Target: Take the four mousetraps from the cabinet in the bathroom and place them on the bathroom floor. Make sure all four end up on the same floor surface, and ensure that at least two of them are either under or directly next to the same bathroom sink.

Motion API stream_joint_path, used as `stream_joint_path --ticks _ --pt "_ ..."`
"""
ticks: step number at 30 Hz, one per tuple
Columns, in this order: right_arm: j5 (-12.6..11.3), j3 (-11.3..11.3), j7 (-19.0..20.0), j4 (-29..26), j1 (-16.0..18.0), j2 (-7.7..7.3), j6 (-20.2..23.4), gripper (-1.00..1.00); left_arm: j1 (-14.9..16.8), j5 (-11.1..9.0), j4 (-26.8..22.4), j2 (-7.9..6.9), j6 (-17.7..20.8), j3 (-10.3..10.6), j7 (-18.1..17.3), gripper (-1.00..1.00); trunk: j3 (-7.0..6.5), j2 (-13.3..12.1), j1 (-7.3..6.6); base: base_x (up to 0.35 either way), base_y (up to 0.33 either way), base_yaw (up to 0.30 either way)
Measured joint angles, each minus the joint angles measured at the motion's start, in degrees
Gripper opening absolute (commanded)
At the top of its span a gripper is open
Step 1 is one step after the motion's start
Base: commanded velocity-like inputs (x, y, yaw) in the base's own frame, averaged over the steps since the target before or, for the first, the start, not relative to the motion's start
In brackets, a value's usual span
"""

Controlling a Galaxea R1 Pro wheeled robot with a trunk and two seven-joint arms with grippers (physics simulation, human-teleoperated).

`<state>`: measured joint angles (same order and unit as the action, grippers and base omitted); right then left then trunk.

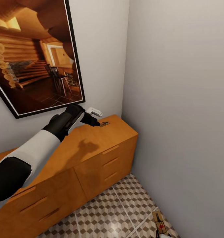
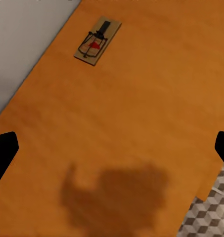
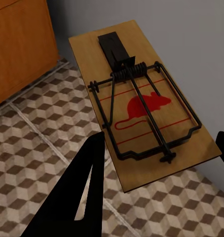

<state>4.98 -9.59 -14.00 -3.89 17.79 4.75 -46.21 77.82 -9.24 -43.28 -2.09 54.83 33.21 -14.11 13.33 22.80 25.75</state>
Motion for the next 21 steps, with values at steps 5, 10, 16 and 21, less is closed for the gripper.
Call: stream_joint_path --ticks 5,10,16,21 --pt "0.1 0.0 0.0 0.0 0.0 -0.03 0.0 -1.0 0.0 0.1 0.9 -0.24 -3.3 -0.1 0.2 1.0 0.0 0.0 0.0 0.0 0.0 0.0" --pt "2.2 0.0 0.0 0.0 0.0 -0.03 0.0 -1.0 0.0 0.2 3.0 -0.31 -4.8 -0.4 0.4 1.0 0.0 0.0 0.0 0.0 0.0 0.0" --pt "3.3 -0.1 0.0 0.0 0.0 -0.03 0.0 -1.0 0.0 0.2 3.2 -0.46 -5.0 -0.6 0.6 1.0 0.0 0.0 0.0 0.0 0.0 0.0" --pt "3.4 -0.1 0.0 0.0 0.0 -0.03 0.0 -1.0 0.0 0.2 3.3 -0.52 -5.7 -0.6 0.6 1.0 0.0 0.0 0.0 0.0 0.0 0.0"
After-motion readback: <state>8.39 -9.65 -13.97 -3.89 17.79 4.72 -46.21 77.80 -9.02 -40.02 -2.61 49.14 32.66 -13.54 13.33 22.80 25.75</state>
